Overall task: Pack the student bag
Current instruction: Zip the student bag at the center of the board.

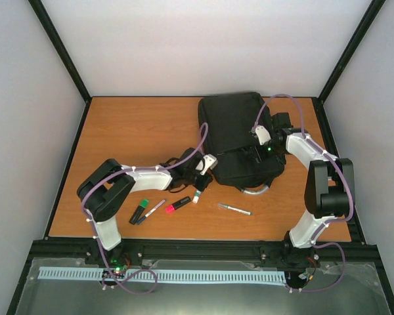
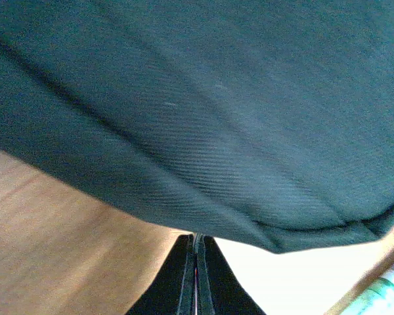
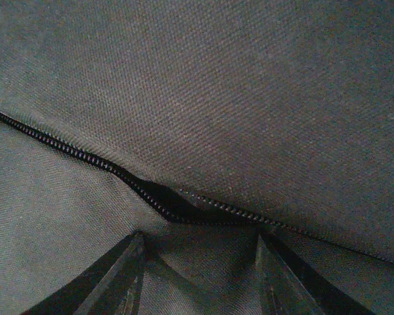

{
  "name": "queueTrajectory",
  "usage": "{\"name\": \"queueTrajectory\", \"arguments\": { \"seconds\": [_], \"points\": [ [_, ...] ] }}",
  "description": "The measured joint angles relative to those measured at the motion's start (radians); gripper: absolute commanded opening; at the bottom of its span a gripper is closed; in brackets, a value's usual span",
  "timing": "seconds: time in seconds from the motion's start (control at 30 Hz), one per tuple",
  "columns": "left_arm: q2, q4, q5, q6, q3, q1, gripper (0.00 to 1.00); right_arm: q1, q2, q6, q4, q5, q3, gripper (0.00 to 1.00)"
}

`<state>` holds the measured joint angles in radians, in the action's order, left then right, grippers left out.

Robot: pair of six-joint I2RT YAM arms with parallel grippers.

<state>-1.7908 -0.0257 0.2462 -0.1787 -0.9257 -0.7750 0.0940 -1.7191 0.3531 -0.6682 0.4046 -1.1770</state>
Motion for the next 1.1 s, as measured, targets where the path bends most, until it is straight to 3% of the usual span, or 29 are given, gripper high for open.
{"name": "queueTrajectory", "arguments": {
  "seconds": [0.33,1.1],
  "points": [
    [-0.008,0.017,-0.047,0.015,-0.004,-0.142,0.01,-0.003,-0.002,-0.002,0.0,0.0,0.0,0.48],
    [-0.116,0.057,-0.024,0.016,-0.158,-0.214,0.01,-0.004,-0.002,-0.002,0.0,0.0,0.0,0.48]
  ]
}}
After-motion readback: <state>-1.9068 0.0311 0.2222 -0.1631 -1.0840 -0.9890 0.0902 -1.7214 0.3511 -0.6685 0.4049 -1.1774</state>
